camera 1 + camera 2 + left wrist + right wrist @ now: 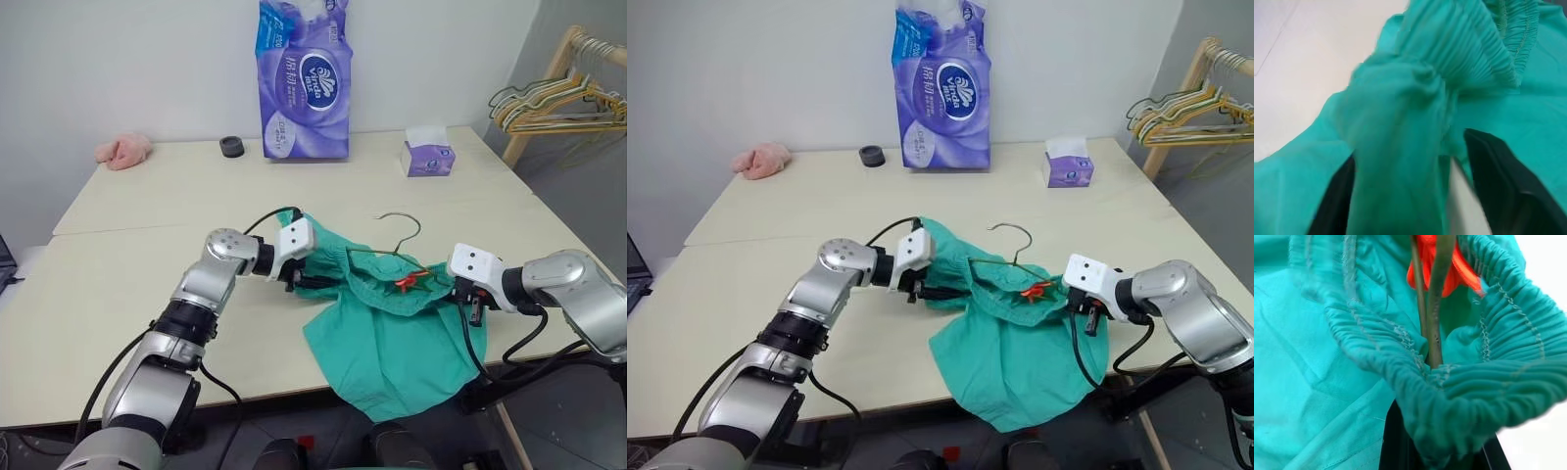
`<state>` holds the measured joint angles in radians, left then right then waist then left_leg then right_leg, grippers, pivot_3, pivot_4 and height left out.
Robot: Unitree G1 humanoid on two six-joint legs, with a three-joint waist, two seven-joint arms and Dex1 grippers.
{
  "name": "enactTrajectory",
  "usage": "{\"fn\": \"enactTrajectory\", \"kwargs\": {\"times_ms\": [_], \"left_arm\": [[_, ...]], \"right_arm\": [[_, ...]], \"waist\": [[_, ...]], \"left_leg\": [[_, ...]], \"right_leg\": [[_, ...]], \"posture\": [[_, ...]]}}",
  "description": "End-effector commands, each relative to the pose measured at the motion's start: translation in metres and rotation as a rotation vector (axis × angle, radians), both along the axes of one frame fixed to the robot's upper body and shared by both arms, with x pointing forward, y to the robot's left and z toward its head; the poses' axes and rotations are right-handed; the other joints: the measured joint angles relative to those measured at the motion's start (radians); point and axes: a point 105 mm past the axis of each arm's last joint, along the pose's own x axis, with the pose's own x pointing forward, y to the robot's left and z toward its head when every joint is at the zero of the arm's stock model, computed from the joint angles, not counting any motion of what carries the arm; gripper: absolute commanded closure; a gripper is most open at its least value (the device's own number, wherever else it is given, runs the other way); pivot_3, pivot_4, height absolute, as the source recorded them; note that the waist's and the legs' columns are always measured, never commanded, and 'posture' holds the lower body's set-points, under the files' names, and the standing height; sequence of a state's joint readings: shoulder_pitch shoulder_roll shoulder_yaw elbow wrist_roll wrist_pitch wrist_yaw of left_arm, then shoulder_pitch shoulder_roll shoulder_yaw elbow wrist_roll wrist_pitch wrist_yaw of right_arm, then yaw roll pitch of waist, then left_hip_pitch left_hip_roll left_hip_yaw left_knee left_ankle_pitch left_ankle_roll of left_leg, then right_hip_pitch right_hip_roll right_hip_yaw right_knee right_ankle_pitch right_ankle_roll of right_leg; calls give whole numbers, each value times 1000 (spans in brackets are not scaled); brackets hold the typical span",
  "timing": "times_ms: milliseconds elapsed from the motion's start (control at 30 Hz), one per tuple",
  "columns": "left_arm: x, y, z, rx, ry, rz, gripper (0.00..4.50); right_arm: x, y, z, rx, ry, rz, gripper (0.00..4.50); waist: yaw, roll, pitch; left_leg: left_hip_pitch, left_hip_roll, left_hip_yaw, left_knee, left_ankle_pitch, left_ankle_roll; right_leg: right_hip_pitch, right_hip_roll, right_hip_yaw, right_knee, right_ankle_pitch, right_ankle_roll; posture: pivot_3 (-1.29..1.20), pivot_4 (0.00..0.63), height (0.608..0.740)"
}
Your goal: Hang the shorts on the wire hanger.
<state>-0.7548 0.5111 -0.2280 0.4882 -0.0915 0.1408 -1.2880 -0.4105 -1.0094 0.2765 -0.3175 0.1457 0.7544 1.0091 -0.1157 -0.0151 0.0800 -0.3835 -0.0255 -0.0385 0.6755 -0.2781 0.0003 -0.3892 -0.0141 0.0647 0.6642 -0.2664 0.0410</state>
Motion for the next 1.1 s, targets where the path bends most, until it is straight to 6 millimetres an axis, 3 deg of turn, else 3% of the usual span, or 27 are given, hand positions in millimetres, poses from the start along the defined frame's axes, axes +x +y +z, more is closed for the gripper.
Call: {"fn": "enactTrajectory", "kwargs": {"times_ms": [33,100,233,500,600,867,1100], "left_arm": [[11,20,24,-13,-30,28,1598],[19,32,29,-1,-20,63,1598],[19,37,24,33,14,41,1598],[24,15,4,11,28,40,1598],[30,12,2,7,0,64,2163],[50,22,13,-24,-86,194,4480],[61,44,25,-53,-119,313,4480]], "right_arm": [[0,-2,18,10,-50,4,4500],[-1,-4,18,9,-46,4,4500],[-4,-3,19,12,-40,9,4500],[-6,0,20,19,-41,11,4500],[-7,0,21,21,-40,8,4500],[-12,-5,19,11,-27,-5,4500],[-18,-12,16,2,-4,-29,4500]], "waist": [[0,0,0],[1,0,0],[1,0,0],[2,0,0],[2,0,0],[1,0,0],[1,0,0]], "left_leg": [[0,0,0,0,0,0],[0,0,0,0,0,0],[0,0,0,0,0,0],[-1,-1,0,1,0,0],[-1,-1,0,1,0,0],[-1,-1,0,1,0,0],[-1,-1,0,1,0,0]], "right_leg": [[0,0,0,0,0,0],[0,0,-1,0,0,0],[0,0,-1,0,0,0],[0,0,0,0,0,0],[0,0,0,0,0,0],[0,0,0,0,0,0],[0,0,-1,0,0,1]], "posture": [[-176,50,740],[-175,45,740],[-177,41,740],[-188,41,740],[-190,43,740],[-200,49,740],[-201,52,740]]}}
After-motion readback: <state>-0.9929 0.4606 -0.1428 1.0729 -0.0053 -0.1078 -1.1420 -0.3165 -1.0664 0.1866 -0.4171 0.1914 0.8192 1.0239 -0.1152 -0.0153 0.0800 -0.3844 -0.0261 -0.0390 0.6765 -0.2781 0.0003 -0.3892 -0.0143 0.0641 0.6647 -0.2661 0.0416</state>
